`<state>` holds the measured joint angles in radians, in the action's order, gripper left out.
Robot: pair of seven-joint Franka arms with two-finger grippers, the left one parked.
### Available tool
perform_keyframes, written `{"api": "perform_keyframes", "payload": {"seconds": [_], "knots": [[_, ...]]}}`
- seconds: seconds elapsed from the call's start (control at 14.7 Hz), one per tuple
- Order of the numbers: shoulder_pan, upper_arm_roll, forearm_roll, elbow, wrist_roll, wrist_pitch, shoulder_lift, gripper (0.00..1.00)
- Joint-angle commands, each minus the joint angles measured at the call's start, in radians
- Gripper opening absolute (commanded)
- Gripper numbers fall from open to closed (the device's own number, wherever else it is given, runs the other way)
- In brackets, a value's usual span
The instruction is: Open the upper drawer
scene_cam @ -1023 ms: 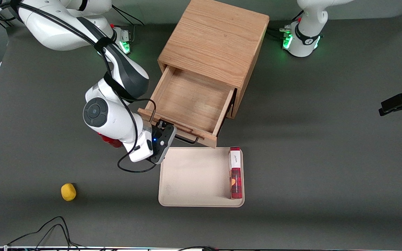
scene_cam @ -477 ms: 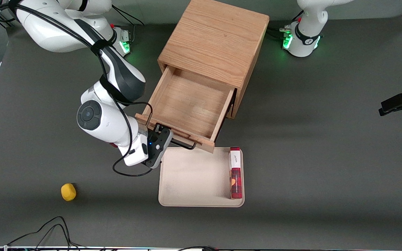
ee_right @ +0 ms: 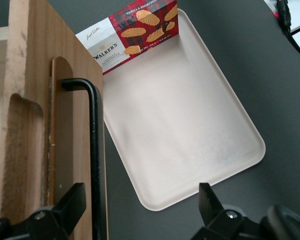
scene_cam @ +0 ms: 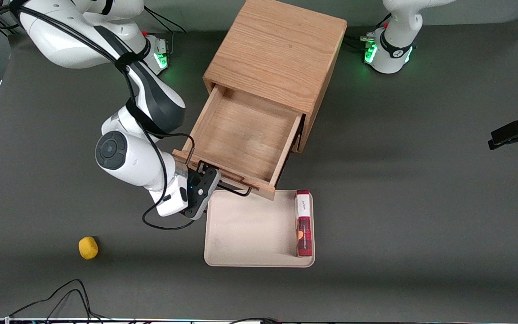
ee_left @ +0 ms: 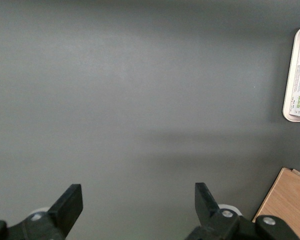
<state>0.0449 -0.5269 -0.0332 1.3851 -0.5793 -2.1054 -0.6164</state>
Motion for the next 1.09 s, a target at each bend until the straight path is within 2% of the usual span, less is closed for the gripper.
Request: {"api": "perform_keyframes", "payload": {"seconds": [0.0, 0.14, 0.27, 0.41, 0.55, 0.68, 0.82, 1.02], "knots": [[0.004, -0.002, -0.004, -0.029, -0.005, -0.004, 0.010, 1.00], [0.001, 0.011, -0.005, -0.028, 0.028, -0.004, 0.056, 1.00], [0.001, 0.060, -0.002, -0.020, 0.073, -0.013, 0.125, 1.00], [-0.003, 0.109, 0.065, -0.003, 0.163, -0.011, 0.225, 1.00], [-0.014, 0.183, 0.149, 0.063, 0.174, 0.013, 0.335, 1.00], [-0.080, 0.197, 0.200, 0.139, 0.179, 0.070, 0.432, 1.00], [-0.152, 0.200, 0.207, 0.221, 0.212, 0.123, 0.516, 1.00], [-0.214, 0.203, 0.194, 0.291, 0.359, 0.217, 0.609, 1.00]]}}
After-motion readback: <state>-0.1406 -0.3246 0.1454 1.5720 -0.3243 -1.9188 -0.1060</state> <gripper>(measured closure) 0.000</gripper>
